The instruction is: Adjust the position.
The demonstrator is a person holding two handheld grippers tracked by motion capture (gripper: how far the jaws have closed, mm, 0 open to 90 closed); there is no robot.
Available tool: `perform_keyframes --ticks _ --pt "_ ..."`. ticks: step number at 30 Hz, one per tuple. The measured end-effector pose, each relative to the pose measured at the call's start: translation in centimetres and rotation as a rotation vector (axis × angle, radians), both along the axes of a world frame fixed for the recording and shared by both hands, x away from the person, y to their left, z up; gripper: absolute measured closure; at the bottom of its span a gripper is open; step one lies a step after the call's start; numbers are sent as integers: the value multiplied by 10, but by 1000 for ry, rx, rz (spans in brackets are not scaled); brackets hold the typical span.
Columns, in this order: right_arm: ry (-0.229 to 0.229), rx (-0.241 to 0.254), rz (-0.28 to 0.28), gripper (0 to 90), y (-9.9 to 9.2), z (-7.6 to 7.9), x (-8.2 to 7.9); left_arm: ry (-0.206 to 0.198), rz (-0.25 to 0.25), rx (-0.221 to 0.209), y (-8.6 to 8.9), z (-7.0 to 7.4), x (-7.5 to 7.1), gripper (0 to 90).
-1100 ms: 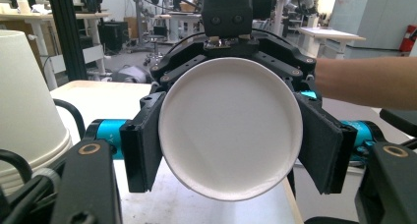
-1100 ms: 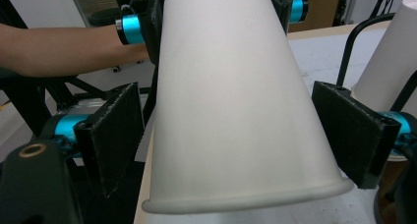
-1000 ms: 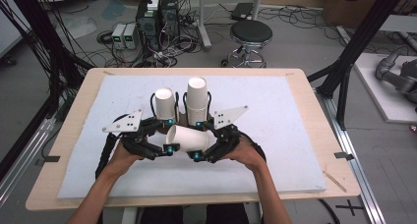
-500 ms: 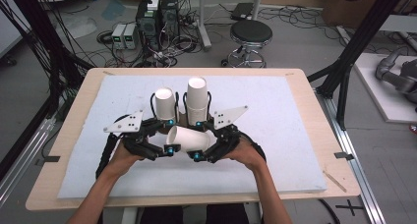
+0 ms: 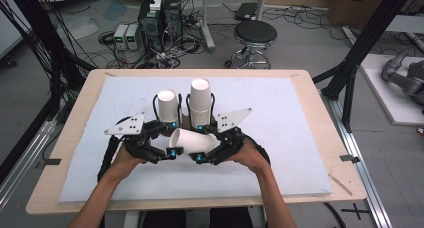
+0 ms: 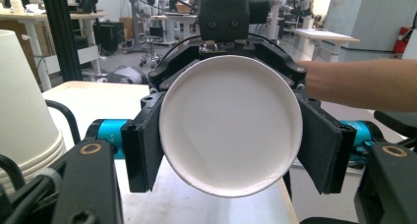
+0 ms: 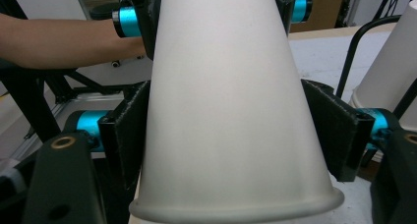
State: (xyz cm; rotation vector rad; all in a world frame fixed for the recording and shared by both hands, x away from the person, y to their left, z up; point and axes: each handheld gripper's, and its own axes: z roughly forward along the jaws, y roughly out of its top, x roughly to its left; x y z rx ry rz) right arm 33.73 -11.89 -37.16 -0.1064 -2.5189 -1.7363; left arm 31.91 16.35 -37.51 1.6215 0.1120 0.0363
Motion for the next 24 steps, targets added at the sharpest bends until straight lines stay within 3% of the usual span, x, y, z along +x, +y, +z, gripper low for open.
perform_keyframes --ticks 15,19,20,22,24 --pt "-8 -12 6 290 -1 1 -1 -4 -6 17 -1 0 0 341" --pt "-10 -14 -2 291 -1 1 -1 -26 12 25 -1 0 -2 334" --pt "-13 -19 -4 291 -2 1 -1 -38 25 31 -2 1 -3 318" --pt "-10 -23 -4 291 -2 1 -1 -44 42 36 -3 1 -4 172" --pt "-9 -25 -9 291 -2 0 0 -19 55 51 -5 -1 -4 108"
